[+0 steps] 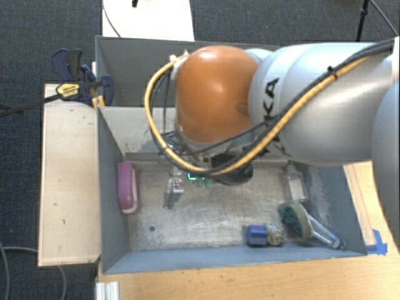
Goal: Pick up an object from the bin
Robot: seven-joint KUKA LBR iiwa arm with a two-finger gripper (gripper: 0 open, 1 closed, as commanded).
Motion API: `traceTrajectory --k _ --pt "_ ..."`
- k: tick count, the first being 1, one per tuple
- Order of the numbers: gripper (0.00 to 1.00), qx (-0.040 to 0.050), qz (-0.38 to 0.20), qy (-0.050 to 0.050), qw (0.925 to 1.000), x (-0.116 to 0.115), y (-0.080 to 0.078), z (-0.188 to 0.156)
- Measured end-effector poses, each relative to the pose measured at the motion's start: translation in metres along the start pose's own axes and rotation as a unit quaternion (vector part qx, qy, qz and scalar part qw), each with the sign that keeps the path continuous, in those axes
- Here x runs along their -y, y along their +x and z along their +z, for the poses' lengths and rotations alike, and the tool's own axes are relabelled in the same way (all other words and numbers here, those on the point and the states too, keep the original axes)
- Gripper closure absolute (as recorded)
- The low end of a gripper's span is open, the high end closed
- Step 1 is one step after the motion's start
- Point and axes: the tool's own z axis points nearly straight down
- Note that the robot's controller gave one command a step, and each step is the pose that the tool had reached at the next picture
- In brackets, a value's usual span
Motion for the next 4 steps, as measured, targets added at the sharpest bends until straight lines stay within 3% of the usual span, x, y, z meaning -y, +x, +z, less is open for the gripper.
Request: traceTrajectory --k 1,2,3,4 --pt "0.0 -0.0009 -0.024 0.001 0.9997 -0.005 0.02 0.113" --pt "0.0 0.0054 -0.055 0.0 0.9985 0.038 -0.016 0.118" --pt "0.0 0.0058 -0.089 0.001 0.996 0.095 -0.062 0.125" --pt "0.0 0.0072 -0.178 0.001 0.9841 0.147 -0.062 0.047"
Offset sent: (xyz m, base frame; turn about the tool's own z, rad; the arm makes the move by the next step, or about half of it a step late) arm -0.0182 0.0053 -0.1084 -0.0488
